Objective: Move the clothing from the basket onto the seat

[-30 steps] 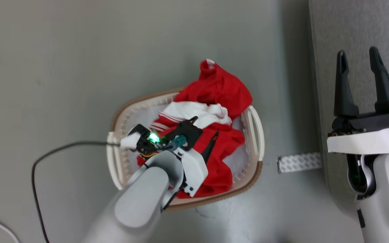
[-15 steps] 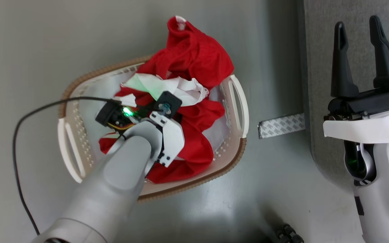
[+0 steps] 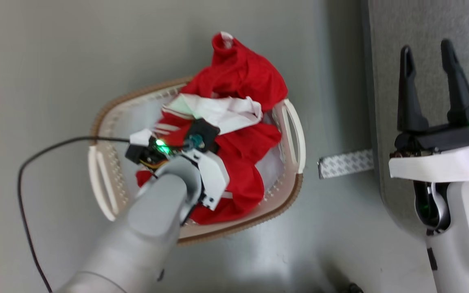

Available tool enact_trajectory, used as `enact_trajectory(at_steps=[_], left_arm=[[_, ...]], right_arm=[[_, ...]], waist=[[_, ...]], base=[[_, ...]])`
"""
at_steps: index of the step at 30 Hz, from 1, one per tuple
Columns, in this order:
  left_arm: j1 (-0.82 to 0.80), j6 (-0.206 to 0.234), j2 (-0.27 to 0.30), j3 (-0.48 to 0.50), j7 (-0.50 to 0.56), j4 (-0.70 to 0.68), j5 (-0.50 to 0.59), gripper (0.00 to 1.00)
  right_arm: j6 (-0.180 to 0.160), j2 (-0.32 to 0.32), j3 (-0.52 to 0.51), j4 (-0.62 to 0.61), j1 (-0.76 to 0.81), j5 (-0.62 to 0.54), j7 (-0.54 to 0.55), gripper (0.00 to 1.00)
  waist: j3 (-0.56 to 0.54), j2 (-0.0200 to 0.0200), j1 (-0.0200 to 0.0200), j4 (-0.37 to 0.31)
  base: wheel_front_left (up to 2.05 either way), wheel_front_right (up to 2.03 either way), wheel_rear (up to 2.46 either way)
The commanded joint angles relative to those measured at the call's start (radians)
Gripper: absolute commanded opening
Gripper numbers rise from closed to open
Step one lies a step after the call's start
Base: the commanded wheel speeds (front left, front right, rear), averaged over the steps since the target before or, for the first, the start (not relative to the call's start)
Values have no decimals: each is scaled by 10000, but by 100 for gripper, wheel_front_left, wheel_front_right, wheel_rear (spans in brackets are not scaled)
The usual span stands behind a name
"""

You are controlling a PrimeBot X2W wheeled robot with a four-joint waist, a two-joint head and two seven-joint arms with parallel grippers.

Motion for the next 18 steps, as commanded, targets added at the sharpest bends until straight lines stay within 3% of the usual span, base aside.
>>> enact_trajectory(at_steps=[1,10,18], left_arm=[[249,0,23,-110,-161,-216,-341,0],[1452,214,23,-959,-776,-1659,-2312,0],[2419,525,22,-1395,-1120,-2481,-3403,0]], right_arm=[[-21,-14,-84,93,186,-101,3,100],[-21,-139,-420,541,1079,-233,4,100],[-21,-195,-614,880,2040,-235,4,100]], waist=[[-767,0,-1,473],[-2961,0,-1,1286],[-4598,0,-1,1769]], base=[[0,0,0],[0,0,0],[0,0,0]])
